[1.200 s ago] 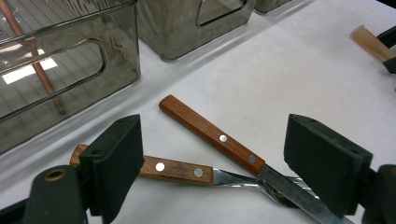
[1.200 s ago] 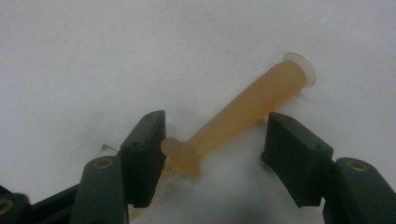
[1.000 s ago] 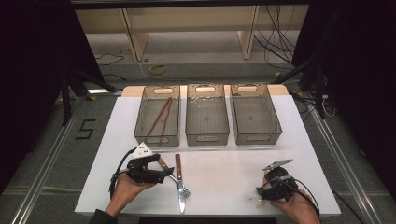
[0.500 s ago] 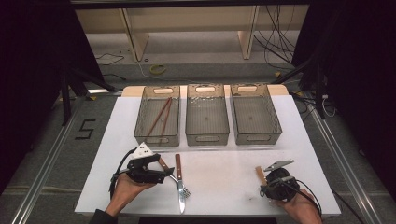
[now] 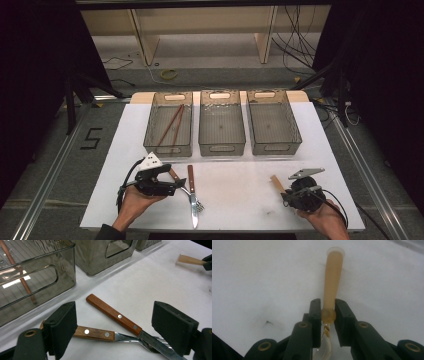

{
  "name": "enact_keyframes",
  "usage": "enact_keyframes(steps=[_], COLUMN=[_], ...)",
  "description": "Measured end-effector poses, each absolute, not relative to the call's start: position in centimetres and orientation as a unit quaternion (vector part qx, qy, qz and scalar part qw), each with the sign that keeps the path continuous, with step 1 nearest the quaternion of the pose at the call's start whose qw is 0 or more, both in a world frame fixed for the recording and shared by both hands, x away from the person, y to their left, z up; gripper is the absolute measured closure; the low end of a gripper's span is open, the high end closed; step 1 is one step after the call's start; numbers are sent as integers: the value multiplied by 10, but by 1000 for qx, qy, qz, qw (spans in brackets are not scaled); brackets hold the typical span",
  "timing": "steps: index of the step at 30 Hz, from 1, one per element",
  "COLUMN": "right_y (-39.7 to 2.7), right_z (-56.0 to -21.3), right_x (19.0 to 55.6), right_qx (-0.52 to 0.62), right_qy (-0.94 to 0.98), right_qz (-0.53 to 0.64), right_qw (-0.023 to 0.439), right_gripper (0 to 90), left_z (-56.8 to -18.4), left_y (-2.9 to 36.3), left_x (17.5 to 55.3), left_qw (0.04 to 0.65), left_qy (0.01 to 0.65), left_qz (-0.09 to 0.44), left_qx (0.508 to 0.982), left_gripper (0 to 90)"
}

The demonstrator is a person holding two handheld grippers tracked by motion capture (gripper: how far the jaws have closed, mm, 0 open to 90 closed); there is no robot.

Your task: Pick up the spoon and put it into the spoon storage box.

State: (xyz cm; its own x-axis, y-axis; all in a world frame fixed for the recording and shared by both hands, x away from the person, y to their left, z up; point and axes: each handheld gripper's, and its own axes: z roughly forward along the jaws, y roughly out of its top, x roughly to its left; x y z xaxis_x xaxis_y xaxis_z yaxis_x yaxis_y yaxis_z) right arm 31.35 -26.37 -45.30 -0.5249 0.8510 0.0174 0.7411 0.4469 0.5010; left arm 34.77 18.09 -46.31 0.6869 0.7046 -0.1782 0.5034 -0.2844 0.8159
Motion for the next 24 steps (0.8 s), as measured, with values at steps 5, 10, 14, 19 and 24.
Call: enact_keyframes(steps=[5,10,14,19,24], right_y=[-265,-266,-259,-245,-232], right_z=[-449,-434,-423,-413,-404], right_x=[318,327,336,349,364], right_qx=[470,461,448,428,417], right_qy=[839,835,834,838,837], right_qz=[248,278,300,313,330], right_qw=[116,113,118,124,127], right_gripper=[775,776,775,775,775], left_z=[-462,-461,-461,-461,-461], left_y=[183,186,187,188,191], left_x=[348,348,347,346,344], left_qw=[469,478,486,490,497], left_qy=[382,382,381,379,378], left_qz=[113,118,118,120,124], left_qx=[788,782,778,775,771], left_gripper=[196,195,194,191,191])
